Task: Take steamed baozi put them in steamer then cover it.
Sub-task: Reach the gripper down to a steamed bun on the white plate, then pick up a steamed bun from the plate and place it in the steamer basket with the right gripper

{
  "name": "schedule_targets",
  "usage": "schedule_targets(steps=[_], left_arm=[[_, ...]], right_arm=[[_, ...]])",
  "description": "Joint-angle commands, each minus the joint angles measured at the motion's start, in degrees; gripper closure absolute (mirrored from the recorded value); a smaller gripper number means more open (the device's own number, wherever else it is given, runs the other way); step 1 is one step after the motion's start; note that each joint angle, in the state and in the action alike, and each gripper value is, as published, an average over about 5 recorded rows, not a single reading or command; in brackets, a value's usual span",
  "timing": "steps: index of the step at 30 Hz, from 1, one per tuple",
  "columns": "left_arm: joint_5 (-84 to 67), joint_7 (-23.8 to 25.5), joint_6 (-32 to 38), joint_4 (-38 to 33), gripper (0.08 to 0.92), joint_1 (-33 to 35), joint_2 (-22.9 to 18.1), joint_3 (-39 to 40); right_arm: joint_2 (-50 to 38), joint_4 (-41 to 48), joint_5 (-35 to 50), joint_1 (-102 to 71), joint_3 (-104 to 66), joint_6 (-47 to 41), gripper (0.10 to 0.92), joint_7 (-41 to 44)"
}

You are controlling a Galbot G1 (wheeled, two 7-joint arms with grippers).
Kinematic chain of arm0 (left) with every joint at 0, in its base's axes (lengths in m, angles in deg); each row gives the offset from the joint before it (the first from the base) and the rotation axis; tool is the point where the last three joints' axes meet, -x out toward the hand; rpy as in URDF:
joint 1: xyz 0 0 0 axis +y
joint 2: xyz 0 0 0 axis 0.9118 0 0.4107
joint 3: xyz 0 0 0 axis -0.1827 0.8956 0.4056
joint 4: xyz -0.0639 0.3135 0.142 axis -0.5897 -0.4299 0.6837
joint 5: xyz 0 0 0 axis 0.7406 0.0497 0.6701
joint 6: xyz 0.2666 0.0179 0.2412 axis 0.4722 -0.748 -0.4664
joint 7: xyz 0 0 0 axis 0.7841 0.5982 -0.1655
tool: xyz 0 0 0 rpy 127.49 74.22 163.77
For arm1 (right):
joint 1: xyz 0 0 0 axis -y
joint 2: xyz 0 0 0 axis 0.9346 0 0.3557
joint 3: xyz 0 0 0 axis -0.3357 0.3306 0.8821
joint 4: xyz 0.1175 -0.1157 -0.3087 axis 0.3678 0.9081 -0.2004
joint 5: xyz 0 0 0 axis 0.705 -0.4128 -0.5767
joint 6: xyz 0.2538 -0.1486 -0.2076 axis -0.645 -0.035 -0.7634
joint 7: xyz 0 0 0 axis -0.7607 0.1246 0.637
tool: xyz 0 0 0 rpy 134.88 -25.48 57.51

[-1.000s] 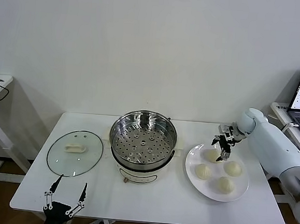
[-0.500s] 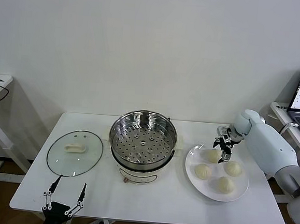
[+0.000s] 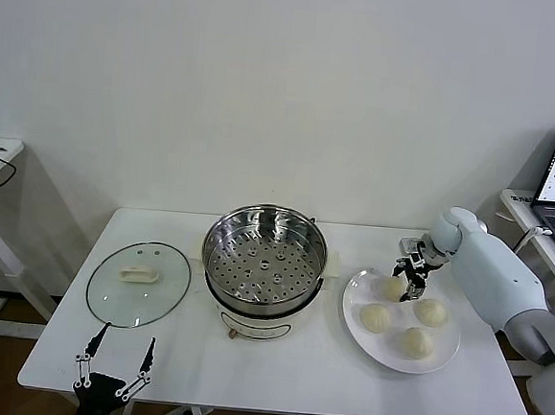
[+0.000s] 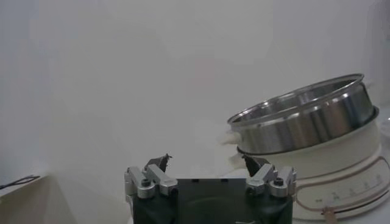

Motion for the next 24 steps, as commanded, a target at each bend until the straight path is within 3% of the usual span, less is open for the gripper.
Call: schedule_targets(steps=[1,13,18,24], left_arm=[[-0.2,0.0,0.0,-0.2,0.177,-0.1,0.0,0.2],[-1.7,0.0,-0.3,-1.0,0.177,-1.3,0.6,1.2],[-1.7,0.1,0.0,-0.3,0.177,-1.5,0.7,1.7],[-2.1,0.4,0.4,-0.6,0.177,-1.8,0.9,1.8]], right_arm=[[-1.5,-4.9,1.6,0.4,0.9,0.1,0.344,-0.4],[-8.2,-28.3,11.5,22.7,15.5,12.7,0.355,0.7],[-4.0,-32.2,16.6,35.0,26.3,17.9,0.354,-0.9],[3.7,-33.8,16.9,41.0,32.4,25.0,0.350,-2.1]])
